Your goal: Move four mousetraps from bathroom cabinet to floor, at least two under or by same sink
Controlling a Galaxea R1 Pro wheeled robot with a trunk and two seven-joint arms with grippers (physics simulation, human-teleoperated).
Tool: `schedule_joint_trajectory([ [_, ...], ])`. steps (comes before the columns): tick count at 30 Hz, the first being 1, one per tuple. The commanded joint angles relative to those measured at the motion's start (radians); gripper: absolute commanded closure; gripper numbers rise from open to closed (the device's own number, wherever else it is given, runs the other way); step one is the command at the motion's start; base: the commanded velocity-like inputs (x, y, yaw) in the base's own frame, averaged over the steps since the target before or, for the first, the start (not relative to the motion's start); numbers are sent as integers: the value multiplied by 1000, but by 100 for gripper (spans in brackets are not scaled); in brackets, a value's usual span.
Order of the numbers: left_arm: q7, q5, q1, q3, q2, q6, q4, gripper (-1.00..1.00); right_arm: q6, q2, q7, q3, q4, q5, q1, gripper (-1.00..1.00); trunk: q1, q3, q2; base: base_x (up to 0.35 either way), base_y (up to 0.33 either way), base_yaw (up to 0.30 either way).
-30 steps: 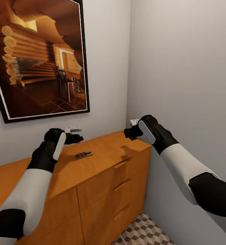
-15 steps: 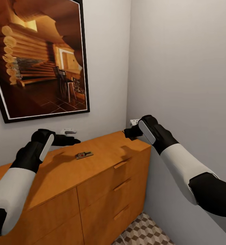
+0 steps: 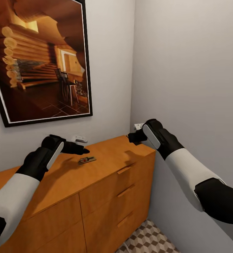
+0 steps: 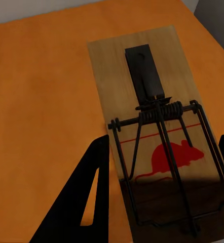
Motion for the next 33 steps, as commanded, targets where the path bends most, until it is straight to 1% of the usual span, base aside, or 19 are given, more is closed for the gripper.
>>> schedule_joint_trajectory([
  [1, 1, 6, -1, -5, 1, 4, -3, -100, 3, 0, -4, 1, 0, -6, -1, 100, 0, -1, -1, 0, 0, 0],
  [7, -7, 10, -1, -16, 1, 4, -14, -100, 3, 0, -4, 1, 0, -6, -1, 100, 0, -1, -1, 0, 0, -5],
  [13, -10, 11, -1, -24, 3, 4, -18, -100, 3, 0, -4, 2, 0, -7, -1, 100, 0, 2, -1, 0, 0, -149],
  [15, -13, 11, -1, -36, 4, 4, -20, -100, 3, 0, -4, 2, 0, -7, -1, 100, 0, 3, -1, 0, 0, -181],
  [16, -17, 11, -1, -65, 9, 4, -23, -100, 3, 0, -4, 1, -1, -7, -1, 100, 0, 3, -1, 0, 0, -35],
  [24, -31, 15, -1, -76, 21, 4, -23, -100, 3, 0, -4, 0, 0, -8, -1, 100, 0, 4, -1, 0, 0, -12],
  [28, -62, 31, -1, -78, 26, 4, -23, -100, 3, 0, -4, 1, 0, -8, -1, 100, 0, 4, -1, 0, 0, -1],
  [33, -80, 39, -1, -78, 47, 4, -23, -100, 3, 0, -4, 2, 3, -8, -1, 100, 0, 4, -1, 0, 0, 0],
])
